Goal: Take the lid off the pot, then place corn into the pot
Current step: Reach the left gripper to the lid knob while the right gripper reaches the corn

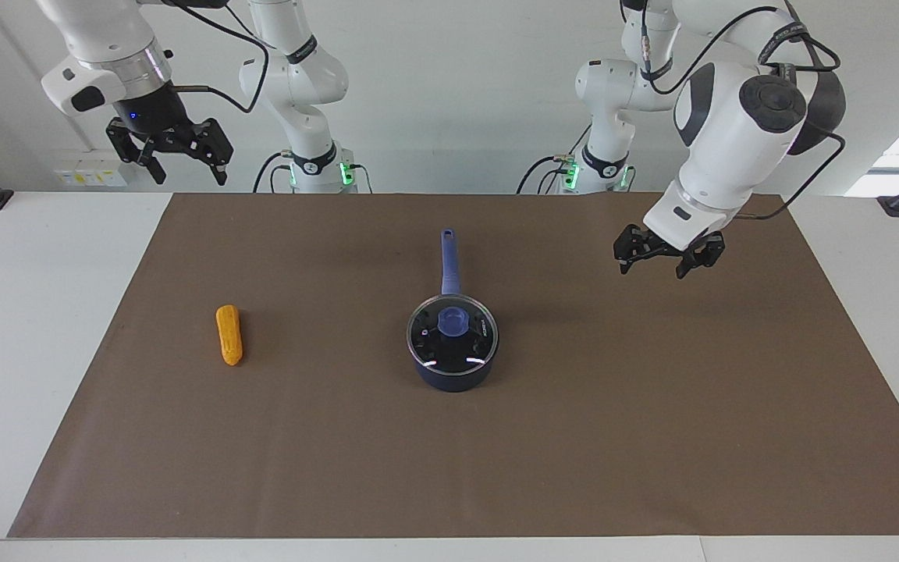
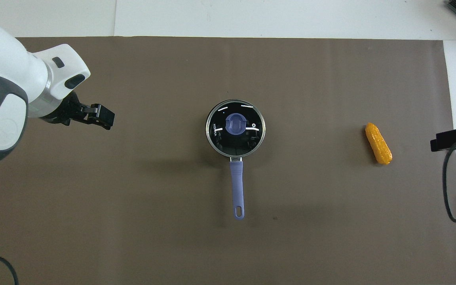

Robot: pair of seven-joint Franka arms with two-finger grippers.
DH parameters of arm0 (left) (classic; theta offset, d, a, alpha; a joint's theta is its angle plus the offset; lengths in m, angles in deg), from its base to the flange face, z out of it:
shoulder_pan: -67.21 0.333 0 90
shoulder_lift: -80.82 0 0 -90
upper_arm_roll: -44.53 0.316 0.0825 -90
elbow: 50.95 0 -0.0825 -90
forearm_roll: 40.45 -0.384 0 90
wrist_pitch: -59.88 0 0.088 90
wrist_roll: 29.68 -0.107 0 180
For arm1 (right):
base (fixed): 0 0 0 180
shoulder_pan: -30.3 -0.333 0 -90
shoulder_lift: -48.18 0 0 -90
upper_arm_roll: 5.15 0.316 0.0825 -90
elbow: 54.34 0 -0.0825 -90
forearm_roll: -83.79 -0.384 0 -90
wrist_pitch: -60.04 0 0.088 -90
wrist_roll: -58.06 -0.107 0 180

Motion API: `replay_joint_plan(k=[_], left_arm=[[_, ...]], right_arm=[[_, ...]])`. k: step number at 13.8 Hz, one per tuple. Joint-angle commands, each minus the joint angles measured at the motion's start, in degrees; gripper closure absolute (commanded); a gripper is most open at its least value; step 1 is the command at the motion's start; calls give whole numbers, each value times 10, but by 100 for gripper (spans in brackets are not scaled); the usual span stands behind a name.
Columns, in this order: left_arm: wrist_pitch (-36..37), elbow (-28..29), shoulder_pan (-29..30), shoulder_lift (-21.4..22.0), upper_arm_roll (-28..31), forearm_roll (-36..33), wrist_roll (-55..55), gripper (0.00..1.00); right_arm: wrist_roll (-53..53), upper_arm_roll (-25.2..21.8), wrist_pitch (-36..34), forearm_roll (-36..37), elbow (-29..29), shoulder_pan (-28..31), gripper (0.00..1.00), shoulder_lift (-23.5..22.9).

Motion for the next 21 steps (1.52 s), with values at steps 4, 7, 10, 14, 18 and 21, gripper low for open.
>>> replay_joint_plan(k=[4, 7, 10, 14, 18, 21], left_arm=[[-56, 5, -72, -32, 8, 7, 128, 0], [-84, 1, -113, -56, 9, 11, 207, 0], [-106, -2, -155, -77, 9, 12, 258, 0], [-122, -33, -182, -107, 8, 13, 306, 0], [-123, -68, -184, -124, -16, 23, 306, 0], [-157, -70, -184, -126, -24, 20, 285, 0]], right_arm=[[63, -3, 11, 5, 28, 21, 0, 17], [83, -3, 56, 5, 58, 22, 0, 12], [156, -3, 183, 0, 167, 46, 0, 2], [220, -3, 299, 1, 206, 59, 0, -103], [240, -3, 400, 2, 213, 52, 0, -179], [280, -3, 416, 2, 220, 52, 0, -201]])
